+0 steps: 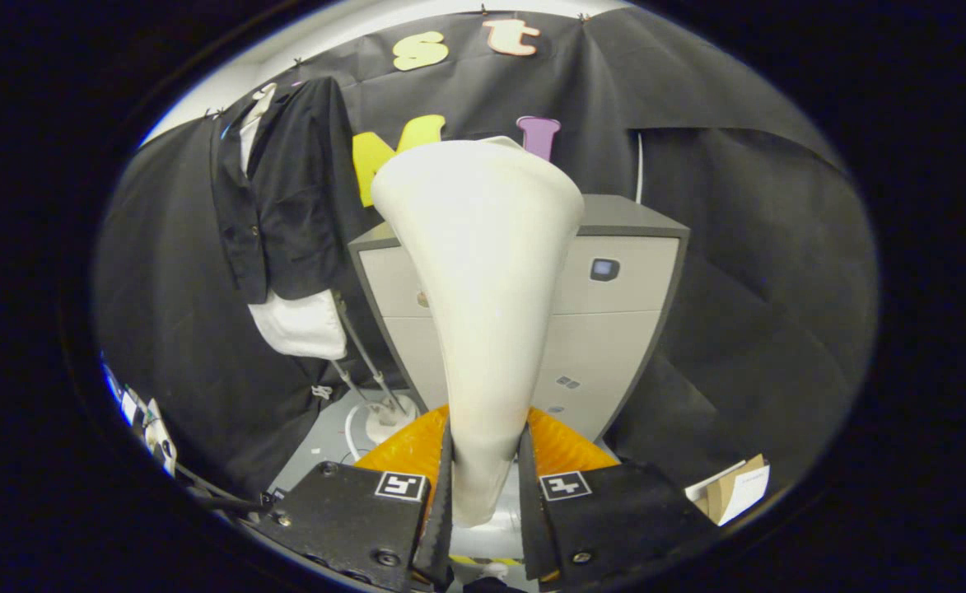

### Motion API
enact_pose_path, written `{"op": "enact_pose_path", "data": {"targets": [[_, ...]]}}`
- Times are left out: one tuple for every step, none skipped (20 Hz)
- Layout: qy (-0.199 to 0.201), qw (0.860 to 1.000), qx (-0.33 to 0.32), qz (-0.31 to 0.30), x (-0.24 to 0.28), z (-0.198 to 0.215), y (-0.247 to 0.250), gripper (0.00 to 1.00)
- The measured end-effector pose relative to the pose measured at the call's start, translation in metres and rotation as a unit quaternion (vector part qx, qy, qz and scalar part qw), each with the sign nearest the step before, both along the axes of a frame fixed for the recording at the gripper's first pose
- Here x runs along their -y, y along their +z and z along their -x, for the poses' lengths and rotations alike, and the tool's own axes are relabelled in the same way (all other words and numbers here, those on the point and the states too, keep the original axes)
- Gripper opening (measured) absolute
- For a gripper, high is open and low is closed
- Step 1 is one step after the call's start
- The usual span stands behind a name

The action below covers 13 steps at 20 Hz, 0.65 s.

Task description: Iron the clothes twice with a garment steamer, once on the left side and once on the right side.

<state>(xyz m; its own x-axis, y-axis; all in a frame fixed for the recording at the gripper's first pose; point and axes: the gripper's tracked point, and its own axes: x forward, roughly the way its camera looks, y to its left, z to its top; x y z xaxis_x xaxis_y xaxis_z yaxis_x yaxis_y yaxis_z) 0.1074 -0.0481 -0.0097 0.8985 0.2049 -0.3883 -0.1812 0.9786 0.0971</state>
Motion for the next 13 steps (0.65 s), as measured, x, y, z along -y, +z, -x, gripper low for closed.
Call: {"op": "enact_pose_path", "data": {"targets": [[-0.009, 1.000, 0.004, -0.001, 0.009, 0.004, 0.000, 0.37], [-0.016, 1.000, 0.007, -0.001, 0.016, 0.008, 0.000, 0.37], [-0.021, 1.000, 0.007, -0.003, 0.021, 0.012, 0.000, 0.37], [-0.024, 1.000, 0.006, -0.006, 0.024, 0.015, -0.003, 0.37], [-0.027, 1.000, 0.005, -0.007, 0.026, 0.018, -0.005, 0.37], [-0.030, 1.000, 0.001, -0.007, 0.029, 0.020, -0.007, 0.37], [-0.033, 0.999, 0.000, -0.009, 0.030, 0.021, -0.009, 0.37], [-0.034, 0.999, -0.003, -0.008, 0.032, 0.023, -0.013, 0.37], [-0.036, 0.999, -0.005, -0.009, 0.034, 0.024, -0.016, 0.37], [-0.037, 0.999, -0.007, -0.008, 0.035, 0.026, -0.018, 0.37], [-0.039, 0.999, -0.008, -0.009, 0.036, 0.026, -0.019, 0.37], [-0.040, 0.999, -0.008, -0.011, 0.036, 0.027, -0.018, 0.37], [-0.040, 0.999, -0.008, -0.011, 0.037, 0.027, -0.018, 0.37]]}}
